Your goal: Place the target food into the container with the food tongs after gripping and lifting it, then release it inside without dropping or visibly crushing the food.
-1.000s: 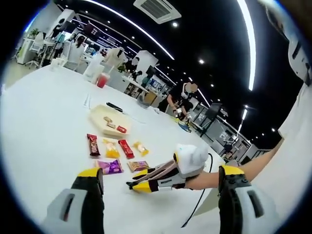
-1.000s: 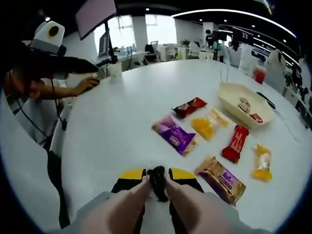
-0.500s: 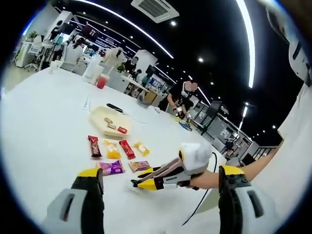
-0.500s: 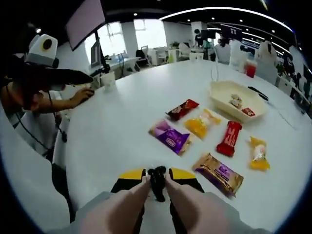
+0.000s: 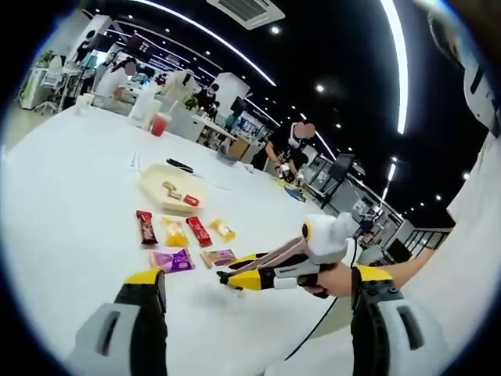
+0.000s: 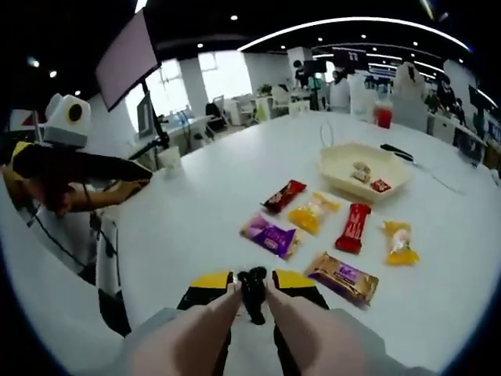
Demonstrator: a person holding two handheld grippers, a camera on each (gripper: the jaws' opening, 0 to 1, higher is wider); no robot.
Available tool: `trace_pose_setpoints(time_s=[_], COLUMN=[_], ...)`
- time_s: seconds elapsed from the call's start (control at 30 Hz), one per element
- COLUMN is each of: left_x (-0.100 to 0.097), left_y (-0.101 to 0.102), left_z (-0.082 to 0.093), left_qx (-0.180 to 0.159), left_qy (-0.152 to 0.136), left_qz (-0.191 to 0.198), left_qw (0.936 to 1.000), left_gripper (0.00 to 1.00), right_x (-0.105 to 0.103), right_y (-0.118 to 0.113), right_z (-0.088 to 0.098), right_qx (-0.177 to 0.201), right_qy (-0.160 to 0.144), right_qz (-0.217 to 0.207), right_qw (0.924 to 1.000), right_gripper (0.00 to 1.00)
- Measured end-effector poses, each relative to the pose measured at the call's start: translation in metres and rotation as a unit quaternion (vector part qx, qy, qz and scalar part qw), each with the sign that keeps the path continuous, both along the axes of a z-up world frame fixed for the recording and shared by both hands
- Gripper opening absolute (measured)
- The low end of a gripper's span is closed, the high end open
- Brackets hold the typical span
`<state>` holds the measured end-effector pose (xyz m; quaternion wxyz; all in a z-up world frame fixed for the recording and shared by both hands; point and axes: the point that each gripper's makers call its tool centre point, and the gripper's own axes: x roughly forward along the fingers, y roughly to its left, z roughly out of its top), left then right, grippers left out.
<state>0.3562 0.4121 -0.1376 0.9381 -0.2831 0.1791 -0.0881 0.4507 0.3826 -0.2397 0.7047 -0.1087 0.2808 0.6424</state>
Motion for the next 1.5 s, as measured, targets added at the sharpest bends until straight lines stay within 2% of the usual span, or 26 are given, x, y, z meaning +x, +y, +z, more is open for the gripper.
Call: trace_pose_setpoints(time_s=[0.23, 0.27, 0.33, 0.47, 0.5, 0.6, 0.77, 0.97, 1.17, 1.37, 1.5], left_x=[0.004, 0.004, 0.004, 0.006, 0.007, 0.010, 0.014, 0.014, 0.020, 0.028, 0.033], left_y=[0.005, 0.004, 0.000, -0.003, -0.005, -0.009, -0.016, -0.023, -0.026, -0.027, -0.024], left_z=[0.005, 0.004, 0.003, 0.000, 0.000, 0.001, 0.002, -0.001, -0.005, -0.003, -0.001], left_qx=[0.005, 0.005, 0.007, 0.004, 0.003, 0.001, 0.002, 0.004, 0.000, -0.004, -0.002], left_qy=[-0.002, -0.002, 0.000, 0.002, 0.001, 0.001, 0.000, 0.006, 0.010, 0.010, 0.007], left_qz=[-0.002, -0.004, -0.011, -0.017, -0.019, -0.022, -0.030, -0.044, -0.050, -0.057, -0.059], left_qw=[1.0000, 1.0000, 0.9999, 0.9998, 0.9998, 0.9998, 0.9995, 0.9990, 0.9987, 0.9983, 0.9982], left_gripper=[0.99, 0.99, 0.99, 0.99, 0.99, 0.99, 0.99, 0.99, 0.99, 0.99, 0.99], right_x=[0.005, 0.005, 0.011, 0.014, 0.020, 0.027, 0.038, 0.047, 0.055, 0.065, 0.077], right_y=[-0.003, -0.003, -0.004, -0.003, -0.004, -0.007, -0.014, -0.021, -0.026, -0.019, -0.013], right_z=[0.019, 0.022, 0.025, 0.036, 0.044, 0.058, 0.070, 0.078, 0.085, 0.094, 0.107], right_qx=[0.028, 0.030, 0.013, 0.028, 0.035, 0.047, 0.056, 0.058, 0.064, 0.071, 0.080], right_qy=[0.009, 0.002, -0.053, -0.041, -0.039, -0.043, -0.051, -0.062, -0.060, -0.060, -0.075], right_qz=[-0.025, -0.025, -0.008, -0.020, -0.030, -0.040, -0.053, -0.059, -0.067, -0.070, -0.071], right_qw=[0.9992, 0.9992, 0.9985, 0.9986, 0.9982, 0.9972, 0.9957, 0.9946, 0.9939, 0.9932, 0.9914], right_gripper=[0.19, 0.19, 0.19, 0.19, 0.19, 0.19, 0.19, 0.19, 0.19, 0.19, 0.19])
